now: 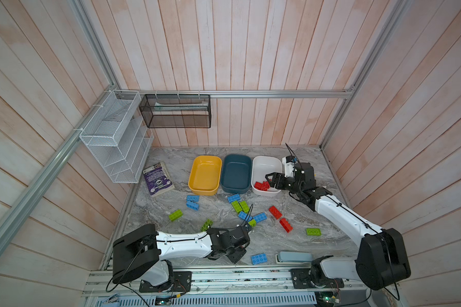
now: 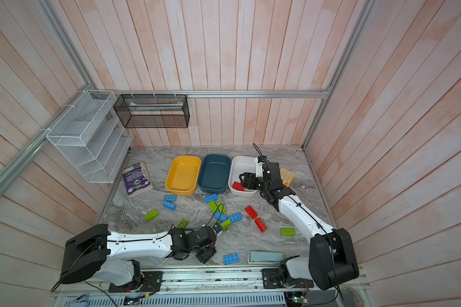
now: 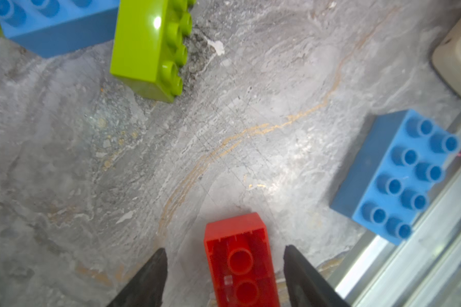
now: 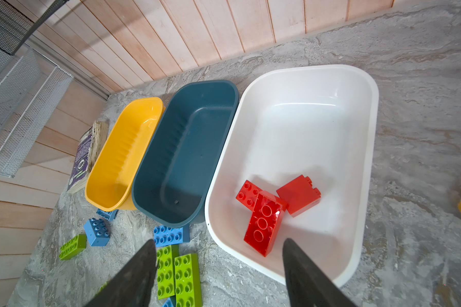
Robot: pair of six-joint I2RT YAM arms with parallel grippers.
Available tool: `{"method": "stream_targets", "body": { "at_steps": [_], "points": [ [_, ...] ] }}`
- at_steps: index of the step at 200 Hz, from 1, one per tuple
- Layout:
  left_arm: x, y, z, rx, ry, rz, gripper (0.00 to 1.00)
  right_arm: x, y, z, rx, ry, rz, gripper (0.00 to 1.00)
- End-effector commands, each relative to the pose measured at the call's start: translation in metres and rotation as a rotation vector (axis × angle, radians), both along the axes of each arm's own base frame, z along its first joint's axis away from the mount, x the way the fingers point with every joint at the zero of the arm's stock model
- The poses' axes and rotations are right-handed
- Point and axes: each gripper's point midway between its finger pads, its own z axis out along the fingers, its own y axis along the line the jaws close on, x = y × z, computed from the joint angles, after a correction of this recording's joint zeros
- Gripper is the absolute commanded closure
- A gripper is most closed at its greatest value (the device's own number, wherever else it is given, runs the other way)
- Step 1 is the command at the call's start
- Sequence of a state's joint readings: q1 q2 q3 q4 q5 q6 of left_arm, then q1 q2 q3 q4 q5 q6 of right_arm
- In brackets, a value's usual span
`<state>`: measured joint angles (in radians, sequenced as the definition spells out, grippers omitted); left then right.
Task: Sort the legos into containers by color
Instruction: 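Lower the left gripper around the red 2x4 brick and close it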
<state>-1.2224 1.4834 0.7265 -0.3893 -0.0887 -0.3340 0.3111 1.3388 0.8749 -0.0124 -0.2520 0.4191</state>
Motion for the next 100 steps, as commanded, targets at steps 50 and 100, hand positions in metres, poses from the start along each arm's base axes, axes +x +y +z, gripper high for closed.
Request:
{"method": "stream_targets", "body": {
  "at_steps": [50,100],
  "points": [
    [0.005,-0.009,-0.001,0.003,0.021,0.023,0.57,-0.003,-0.003,0.007,0.002,-0.029,-0.004,0.25],
    [0.033,-0.024,0.048,-0.13,-0.042,0.063,0.58,-0.01,-0.006,0.008,0.011,-0.034,-0.009,0.26]
  ]
}}
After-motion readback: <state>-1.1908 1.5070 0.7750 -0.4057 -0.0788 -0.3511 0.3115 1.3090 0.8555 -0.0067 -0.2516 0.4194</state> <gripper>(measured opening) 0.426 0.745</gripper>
